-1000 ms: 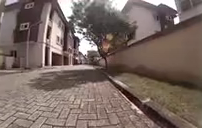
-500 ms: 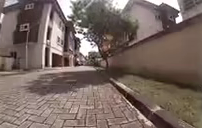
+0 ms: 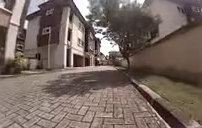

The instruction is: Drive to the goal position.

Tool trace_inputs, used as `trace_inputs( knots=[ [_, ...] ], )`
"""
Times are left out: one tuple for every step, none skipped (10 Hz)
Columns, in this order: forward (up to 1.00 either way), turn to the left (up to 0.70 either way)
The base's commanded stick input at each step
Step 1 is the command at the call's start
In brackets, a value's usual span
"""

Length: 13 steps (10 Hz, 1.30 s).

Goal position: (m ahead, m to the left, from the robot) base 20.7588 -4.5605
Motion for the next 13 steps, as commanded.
trace_inputs(
  knots=[
    [0.5,0.0],
    [0.5,0.0],
    [0.5,0.0],
    [0.5,0.0],
    [0.5,0.0],
    [0.5,0.0],
    [0.5,0.0],
    [0.5,0.0],
    [0.5,0.0],
    [0.5,0.0],
    [0.5,0.0],
    [0.5,0.0],
    [0.5,0.0]
  ],
)
